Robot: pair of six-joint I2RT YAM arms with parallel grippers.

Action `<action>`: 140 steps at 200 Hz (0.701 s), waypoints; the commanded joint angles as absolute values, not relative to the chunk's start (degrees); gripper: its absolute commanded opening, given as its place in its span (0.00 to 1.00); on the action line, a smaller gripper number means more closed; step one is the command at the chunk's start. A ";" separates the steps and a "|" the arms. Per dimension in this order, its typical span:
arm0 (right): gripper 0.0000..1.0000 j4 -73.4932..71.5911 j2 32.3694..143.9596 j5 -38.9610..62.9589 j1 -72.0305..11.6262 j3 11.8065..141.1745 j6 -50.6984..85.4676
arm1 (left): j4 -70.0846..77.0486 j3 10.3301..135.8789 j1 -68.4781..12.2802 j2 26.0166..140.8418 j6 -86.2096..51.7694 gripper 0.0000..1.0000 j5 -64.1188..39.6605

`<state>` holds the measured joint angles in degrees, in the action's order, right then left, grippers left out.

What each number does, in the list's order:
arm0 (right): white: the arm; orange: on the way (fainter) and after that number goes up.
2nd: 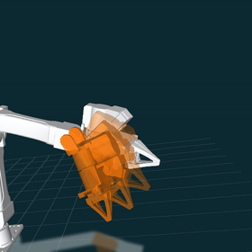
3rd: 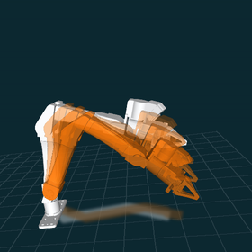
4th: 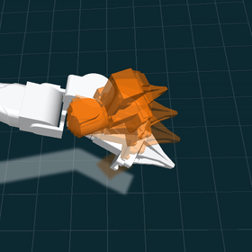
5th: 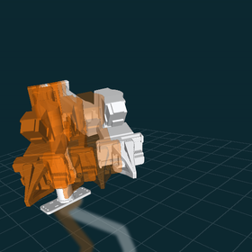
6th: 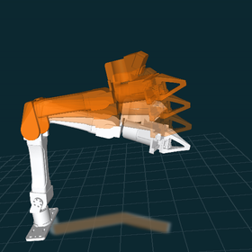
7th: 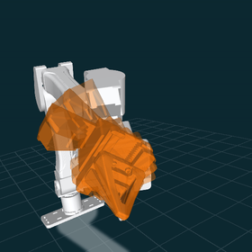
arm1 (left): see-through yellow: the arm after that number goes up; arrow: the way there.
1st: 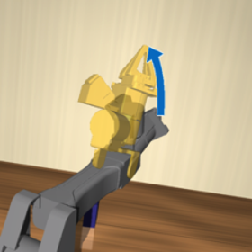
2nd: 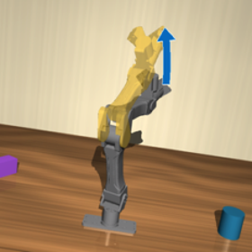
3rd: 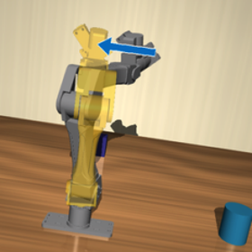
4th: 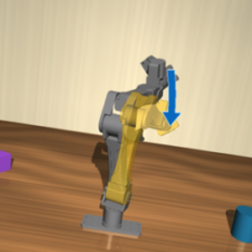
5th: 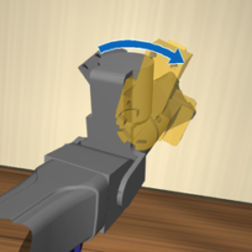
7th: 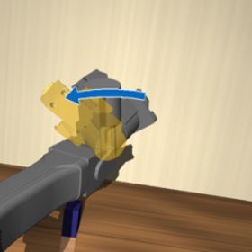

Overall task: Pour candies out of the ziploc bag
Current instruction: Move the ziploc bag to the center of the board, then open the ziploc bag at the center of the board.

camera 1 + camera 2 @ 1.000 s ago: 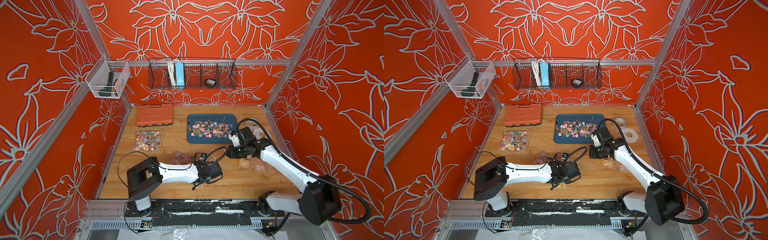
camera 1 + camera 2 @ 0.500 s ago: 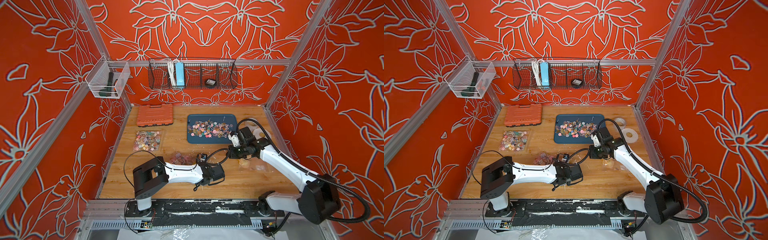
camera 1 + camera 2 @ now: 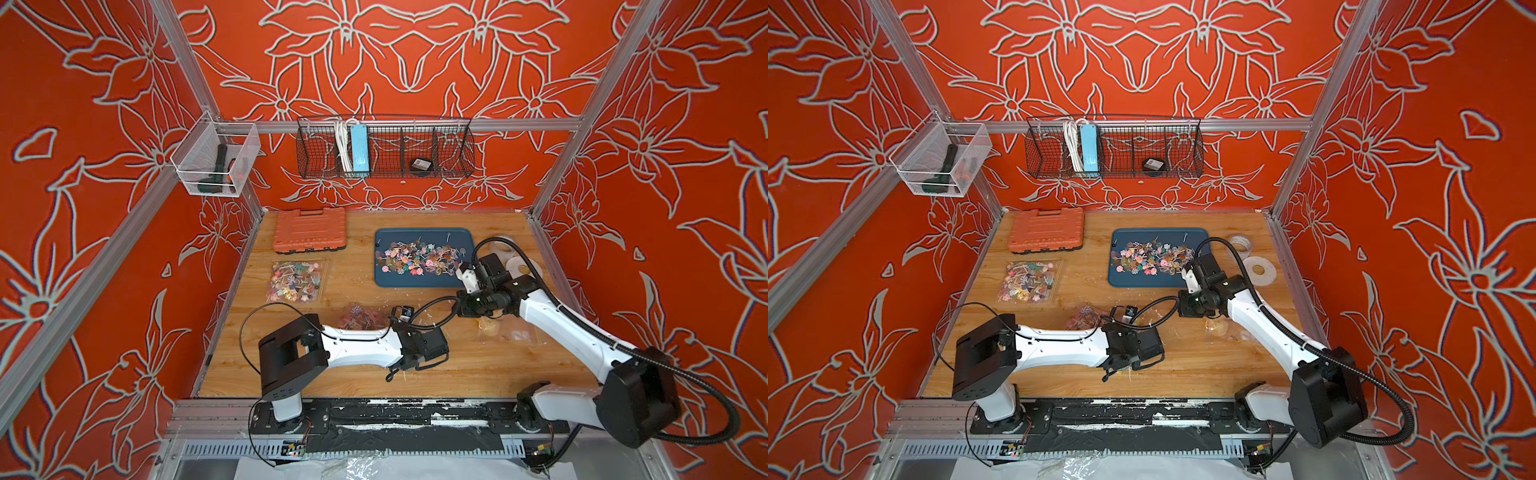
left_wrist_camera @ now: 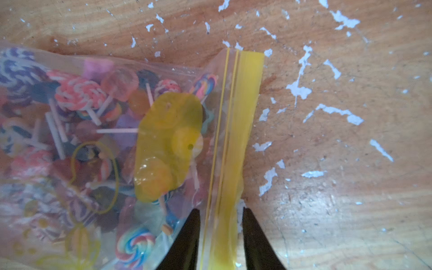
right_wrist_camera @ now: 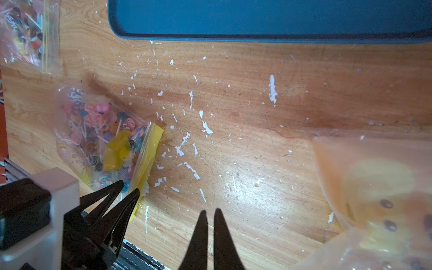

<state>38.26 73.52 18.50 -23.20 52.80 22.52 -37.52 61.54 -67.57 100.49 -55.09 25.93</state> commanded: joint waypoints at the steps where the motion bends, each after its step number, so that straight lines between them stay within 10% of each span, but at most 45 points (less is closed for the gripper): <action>1: 0.10 38.31 73.72 19.28 -22.85 52.08 21.50 | -37.88 60.57 -67.76 101.87 -55.28 0.33 26.41; 140: 0.07 37.75 74.11 19.76 -22.76 51.51 21.45 | -38.75 59.96 -67.76 101.93 -55.94 0.00 28.99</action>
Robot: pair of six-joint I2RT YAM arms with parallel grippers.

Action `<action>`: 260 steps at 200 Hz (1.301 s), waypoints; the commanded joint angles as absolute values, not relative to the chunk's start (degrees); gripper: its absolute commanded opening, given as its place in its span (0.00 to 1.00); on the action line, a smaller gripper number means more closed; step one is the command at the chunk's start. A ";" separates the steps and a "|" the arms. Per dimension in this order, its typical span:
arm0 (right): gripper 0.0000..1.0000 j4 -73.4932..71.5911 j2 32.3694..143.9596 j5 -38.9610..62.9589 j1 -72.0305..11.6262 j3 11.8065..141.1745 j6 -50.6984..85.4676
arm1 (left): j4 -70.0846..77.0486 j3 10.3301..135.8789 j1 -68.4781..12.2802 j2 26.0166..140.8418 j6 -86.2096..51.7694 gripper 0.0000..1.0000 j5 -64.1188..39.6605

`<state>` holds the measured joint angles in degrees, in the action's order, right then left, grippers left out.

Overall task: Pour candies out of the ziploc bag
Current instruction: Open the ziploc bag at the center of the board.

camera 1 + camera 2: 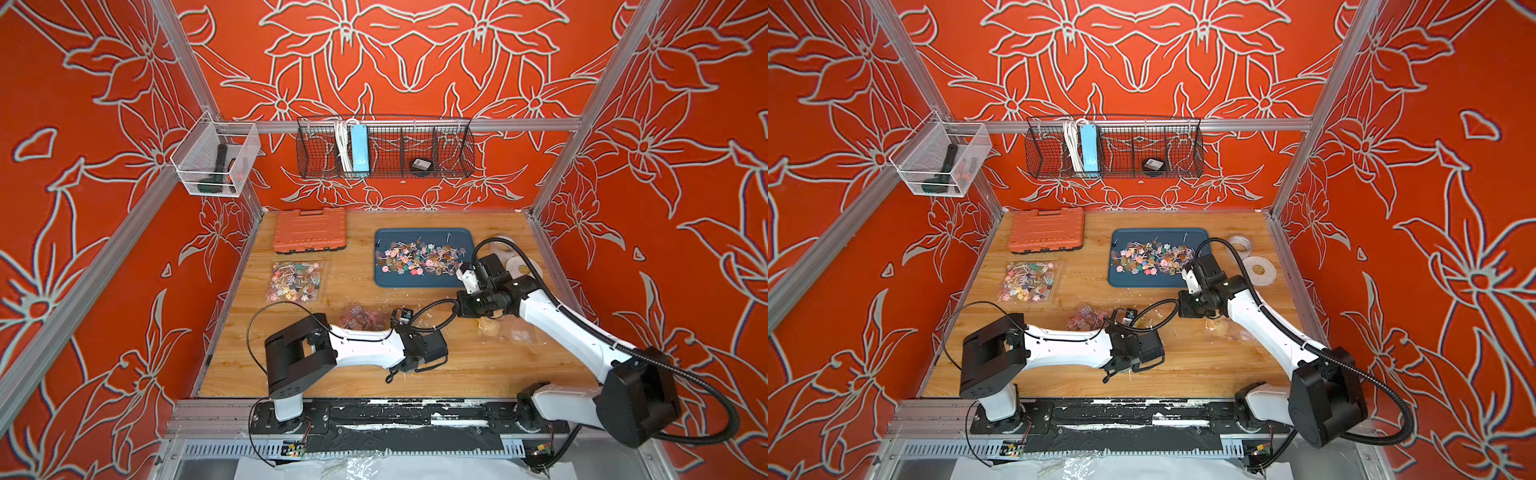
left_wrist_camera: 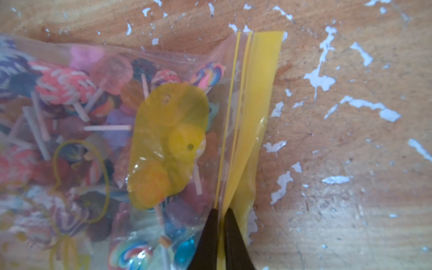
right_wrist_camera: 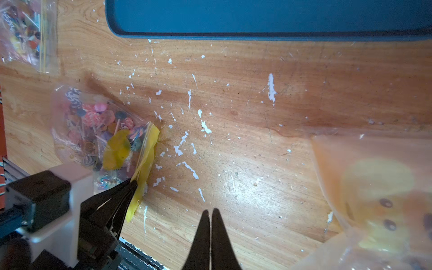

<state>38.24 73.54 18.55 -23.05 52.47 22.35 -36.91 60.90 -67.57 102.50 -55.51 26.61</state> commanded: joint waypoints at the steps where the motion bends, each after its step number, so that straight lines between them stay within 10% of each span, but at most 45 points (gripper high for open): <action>1: 0.06 37.73 74.10 19.81 -22.76 51.46 21.45 | -38.80 59.95 -67.76 101.85 -55.96 0.00 29.08; 127: 0.31 18.61 81.25 44.20 -24.85 45.36 25.84 | -15.74 48.06 -58.44 86.36 -42.68 0.00 14.26; 260: 0.31 8.25 96.58 41.65 -37.57 49.98 33.93 | -12.74 46.24 -56.21 86.48 -42.01 0.00 12.68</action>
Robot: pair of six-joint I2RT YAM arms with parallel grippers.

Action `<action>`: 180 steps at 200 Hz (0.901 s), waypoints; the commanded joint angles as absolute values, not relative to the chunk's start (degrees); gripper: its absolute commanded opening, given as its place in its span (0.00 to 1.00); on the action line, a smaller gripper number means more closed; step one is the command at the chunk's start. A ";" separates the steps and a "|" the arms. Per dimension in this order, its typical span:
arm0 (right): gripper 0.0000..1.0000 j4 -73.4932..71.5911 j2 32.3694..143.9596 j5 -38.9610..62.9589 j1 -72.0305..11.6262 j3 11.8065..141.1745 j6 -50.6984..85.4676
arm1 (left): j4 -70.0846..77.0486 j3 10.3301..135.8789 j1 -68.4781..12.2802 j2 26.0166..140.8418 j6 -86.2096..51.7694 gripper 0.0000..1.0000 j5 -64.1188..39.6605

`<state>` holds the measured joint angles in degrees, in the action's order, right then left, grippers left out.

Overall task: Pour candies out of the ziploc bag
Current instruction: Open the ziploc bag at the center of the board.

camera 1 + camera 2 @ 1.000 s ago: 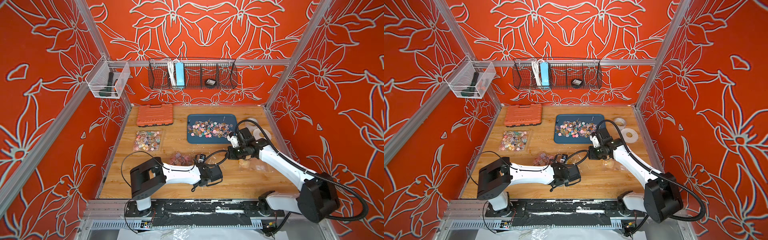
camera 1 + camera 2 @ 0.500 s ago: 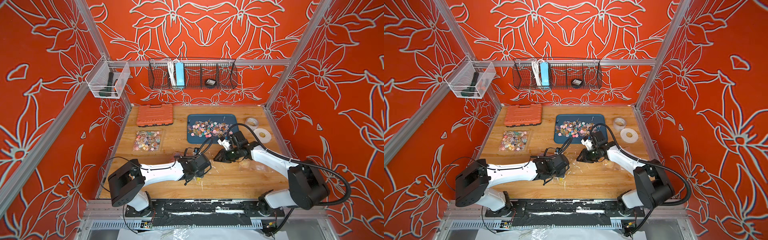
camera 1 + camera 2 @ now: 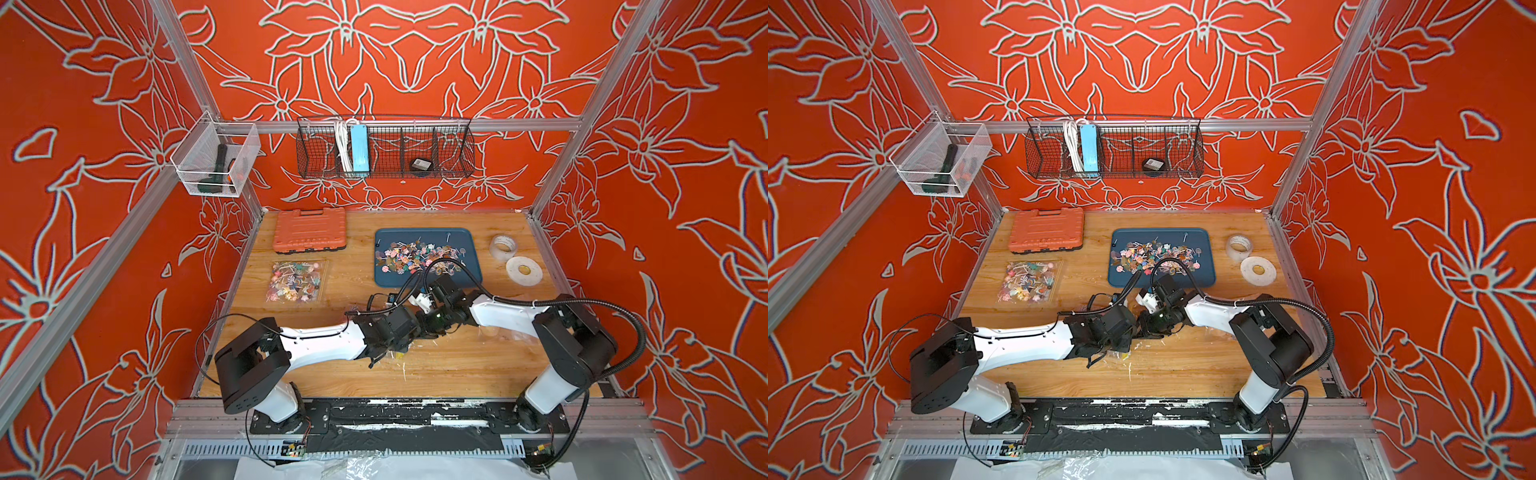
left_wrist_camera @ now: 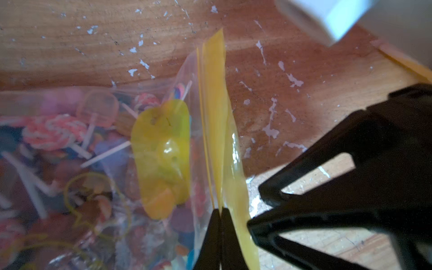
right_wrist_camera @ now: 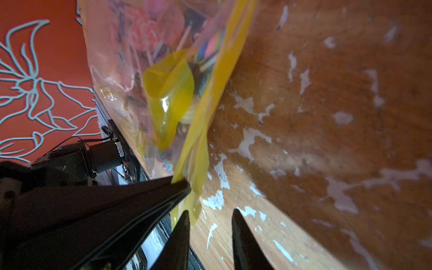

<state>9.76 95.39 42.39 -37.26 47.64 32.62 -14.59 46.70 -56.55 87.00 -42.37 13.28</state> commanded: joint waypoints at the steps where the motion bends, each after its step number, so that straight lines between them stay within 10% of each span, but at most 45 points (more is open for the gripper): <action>1: 0.31 8.26 96.63 41.57 -37.60 50.00 33.93 | -12.74 46.19 -56.19 86.44 -42.06 0.00 12.67; 180: 0.26 9.34 100.18 39.91 -38.22 53.90 34.72 | -12.59 44.03 -56.20 84.41 -42.68 0.00 13.36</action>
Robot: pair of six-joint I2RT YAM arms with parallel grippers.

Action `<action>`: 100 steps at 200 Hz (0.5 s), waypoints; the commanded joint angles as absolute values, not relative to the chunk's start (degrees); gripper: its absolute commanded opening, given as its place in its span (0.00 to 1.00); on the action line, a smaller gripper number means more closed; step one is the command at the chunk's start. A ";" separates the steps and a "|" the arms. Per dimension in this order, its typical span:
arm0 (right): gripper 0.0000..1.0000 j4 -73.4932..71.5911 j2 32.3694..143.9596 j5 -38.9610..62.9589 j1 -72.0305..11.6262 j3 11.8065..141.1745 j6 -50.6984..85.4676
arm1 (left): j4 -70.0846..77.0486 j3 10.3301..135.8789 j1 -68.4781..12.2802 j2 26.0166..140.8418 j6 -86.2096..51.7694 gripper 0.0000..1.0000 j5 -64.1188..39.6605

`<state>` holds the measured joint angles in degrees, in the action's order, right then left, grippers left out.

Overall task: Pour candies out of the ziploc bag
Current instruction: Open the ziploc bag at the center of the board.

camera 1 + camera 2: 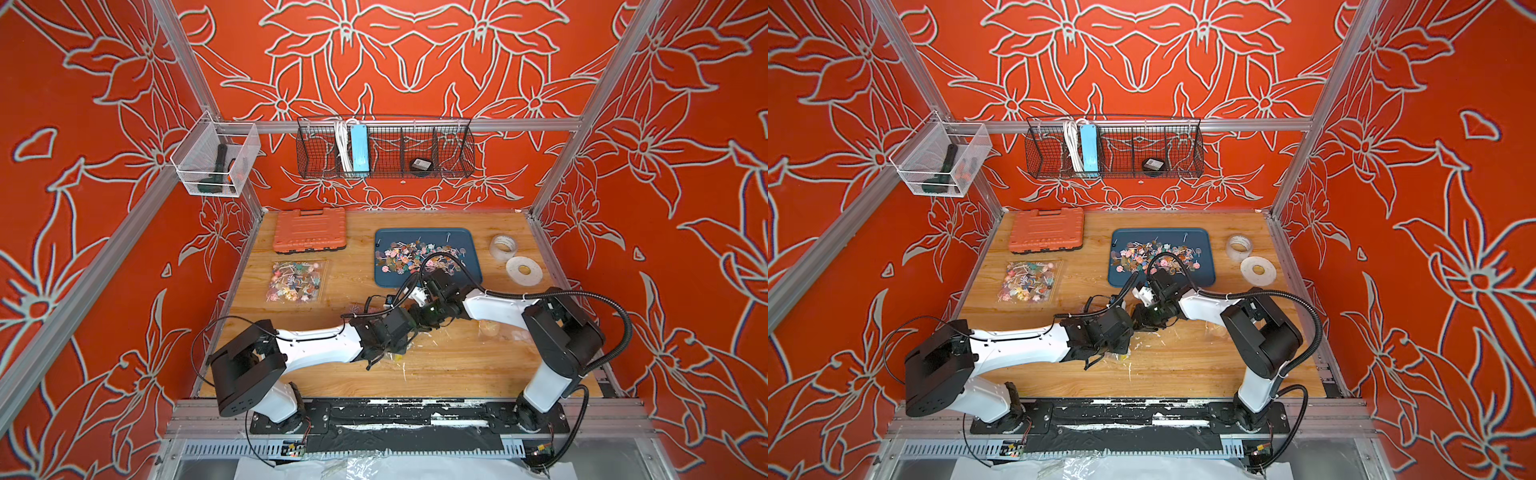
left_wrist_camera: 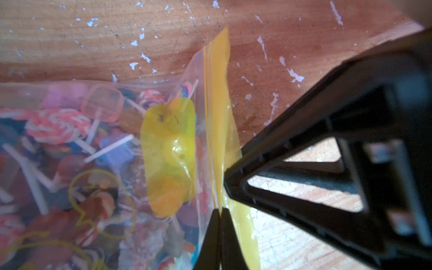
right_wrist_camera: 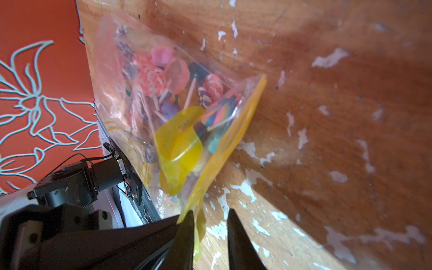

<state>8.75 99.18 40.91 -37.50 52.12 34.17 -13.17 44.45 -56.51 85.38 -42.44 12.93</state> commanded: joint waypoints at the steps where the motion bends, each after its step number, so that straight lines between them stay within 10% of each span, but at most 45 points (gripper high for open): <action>1: 0.26 9.37 100.19 39.91 -38.23 53.89 34.67 | -12.58 44.03 -56.22 84.43 -42.70 0.00 13.36; 100: 0.21 8.08 102.30 40.24 -39.11 54.00 35.76 | -12.57 44.00 -56.24 84.12 -42.71 0.00 13.71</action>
